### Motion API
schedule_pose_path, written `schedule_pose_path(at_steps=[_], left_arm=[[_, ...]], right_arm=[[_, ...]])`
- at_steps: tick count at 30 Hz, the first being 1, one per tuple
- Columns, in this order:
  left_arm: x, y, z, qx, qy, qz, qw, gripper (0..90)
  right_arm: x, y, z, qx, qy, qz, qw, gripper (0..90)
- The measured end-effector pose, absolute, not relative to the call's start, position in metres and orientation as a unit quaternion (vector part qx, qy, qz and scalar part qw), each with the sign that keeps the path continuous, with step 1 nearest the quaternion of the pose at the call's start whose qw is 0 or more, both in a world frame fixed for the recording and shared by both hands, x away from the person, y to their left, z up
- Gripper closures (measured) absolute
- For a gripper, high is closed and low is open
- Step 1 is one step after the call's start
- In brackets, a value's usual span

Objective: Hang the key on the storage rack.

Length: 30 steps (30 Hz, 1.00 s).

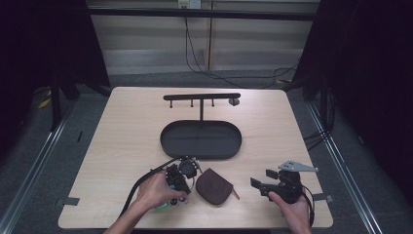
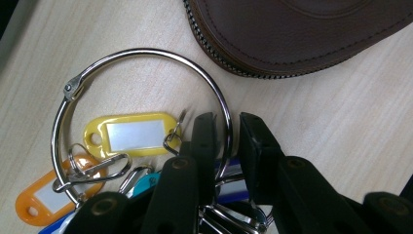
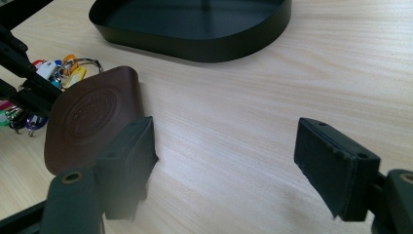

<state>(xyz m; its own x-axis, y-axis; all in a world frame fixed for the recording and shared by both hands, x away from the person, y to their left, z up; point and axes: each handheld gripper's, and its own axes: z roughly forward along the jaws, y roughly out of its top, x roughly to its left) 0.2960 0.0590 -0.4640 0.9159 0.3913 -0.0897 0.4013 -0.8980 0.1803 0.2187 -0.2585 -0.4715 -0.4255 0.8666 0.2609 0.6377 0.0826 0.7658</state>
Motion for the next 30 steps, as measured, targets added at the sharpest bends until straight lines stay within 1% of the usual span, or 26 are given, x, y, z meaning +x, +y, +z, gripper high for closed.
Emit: schedule_pose_path(at_steps=[1, 5, 9, 12, 15, 18, 23, 27, 30], left_arm=[[0.295, 0.057, -0.464, 0.975, 0.203, -0.021, 0.091, 81.3], [0.291, 0.051, -0.464, 0.977, 0.198, -0.006, 0.075, 83.3], [0.293, 0.047, -0.463, 0.978, 0.199, -0.012, 0.060, 86.7], [0.296, 0.042, -0.463, 0.980, 0.196, -0.015, 0.042, 87.1], [0.298, 0.043, -0.463, 0.978, 0.204, -0.025, 0.040, 87.3], [0.302, 0.049, -0.463, 0.972, 0.223, -0.043, 0.059, 87.4], [0.314, 0.064, -0.466, 0.961, 0.241, -0.105, 0.085, 87.5], [0.317, 0.072, -0.467, 0.953, 0.255, -0.127, 0.105, 87.5], [0.318, 0.076, -0.463, 0.948, 0.266, -0.126, 0.120, 87.6]], right_arm=[[0.219, -0.258, -0.471, 0.520, 0.724, 0.434, 0.131, 23.5], [0.219, -0.258, -0.471, 0.520, 0.724, 0.434, 0.131, 23.7], [0.219, -0.259, -0.472, 0.523, 0.722, 0.433, 0.129, 23.8], [0.219, -0.258, -0.472, 0.524, 0.722, 0.433, 0.128, 23.8], [0.219, -0.259, -0.472, 0.524, 0.722, 0.434, 0.128, 23.8], [0.219, -0.259, -0.472, 0.525, 0.721, 0.433, 0.128, 23.8], [0.219, -0.259, -0.472, 0.526, 0.722, 0.432, 0.127, 23.8], [0.220, -0.259, -0.472, 0.528, 0.721, 0.431, 0.126, 23.9], [0.220, -0.259, -0.472, 0.528, 0.721, 0.431, 0.126, 23.8]])
